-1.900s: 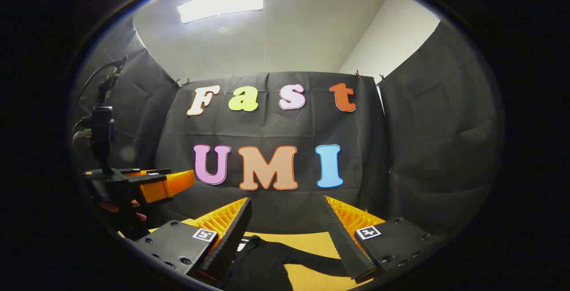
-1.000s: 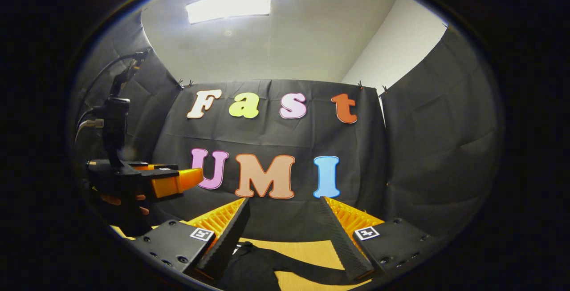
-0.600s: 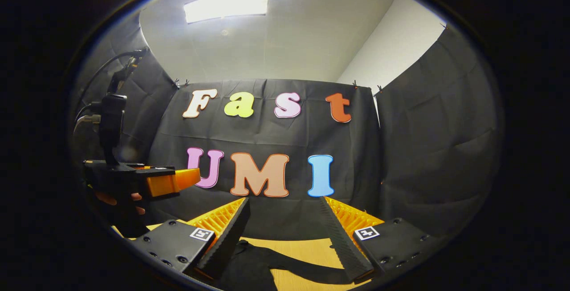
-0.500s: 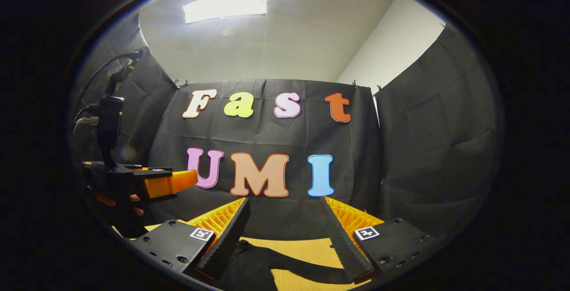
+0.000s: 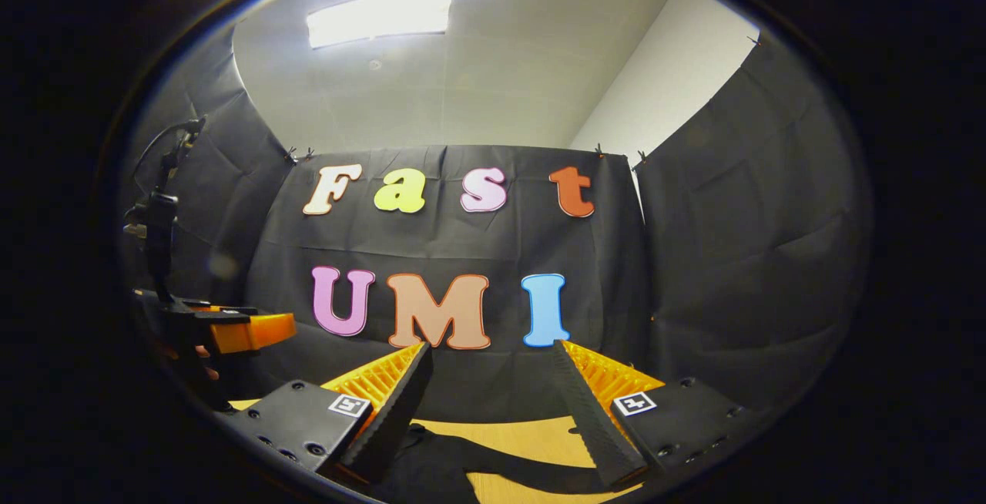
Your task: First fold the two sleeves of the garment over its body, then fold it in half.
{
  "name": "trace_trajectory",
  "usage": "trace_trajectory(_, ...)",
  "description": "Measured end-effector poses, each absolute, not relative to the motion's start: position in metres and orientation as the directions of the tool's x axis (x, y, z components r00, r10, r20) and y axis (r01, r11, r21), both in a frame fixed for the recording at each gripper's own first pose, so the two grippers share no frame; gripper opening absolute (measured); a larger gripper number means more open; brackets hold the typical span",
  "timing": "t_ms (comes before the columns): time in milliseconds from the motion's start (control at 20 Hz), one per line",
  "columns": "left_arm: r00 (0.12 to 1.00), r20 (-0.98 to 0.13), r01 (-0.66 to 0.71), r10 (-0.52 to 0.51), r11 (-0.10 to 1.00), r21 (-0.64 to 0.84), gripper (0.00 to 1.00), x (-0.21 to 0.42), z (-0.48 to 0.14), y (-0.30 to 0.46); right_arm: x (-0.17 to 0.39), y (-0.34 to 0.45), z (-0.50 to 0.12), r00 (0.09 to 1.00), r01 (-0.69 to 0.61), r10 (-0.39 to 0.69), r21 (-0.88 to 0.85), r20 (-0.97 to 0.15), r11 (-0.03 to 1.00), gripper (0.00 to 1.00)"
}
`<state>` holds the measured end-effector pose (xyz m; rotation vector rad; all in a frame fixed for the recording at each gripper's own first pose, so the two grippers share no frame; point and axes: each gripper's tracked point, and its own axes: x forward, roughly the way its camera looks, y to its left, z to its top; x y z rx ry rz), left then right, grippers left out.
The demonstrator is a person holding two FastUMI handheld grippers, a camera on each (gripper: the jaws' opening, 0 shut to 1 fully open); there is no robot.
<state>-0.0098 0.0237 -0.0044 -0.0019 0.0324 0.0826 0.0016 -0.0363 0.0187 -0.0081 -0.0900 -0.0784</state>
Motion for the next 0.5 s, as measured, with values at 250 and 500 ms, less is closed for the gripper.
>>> trace_trajectory(250,0.995,-0.020,-0.095,0.095,0.996,0.000,0.92,-0.014,-0.005,0.035,0.002,-0.037,0.015,0.993,0.080,-0.080,0.011,0.083,0.997,0.98)
trace_trajectory(500,0.994,-0.029,-0.106,0.106,0.994,0.005,0.92,-0.017,-0.009,0.045,-0.002,-0.017,0.017,0.995,0.023,-0.027,0.034,0.096,0.999,0.98)
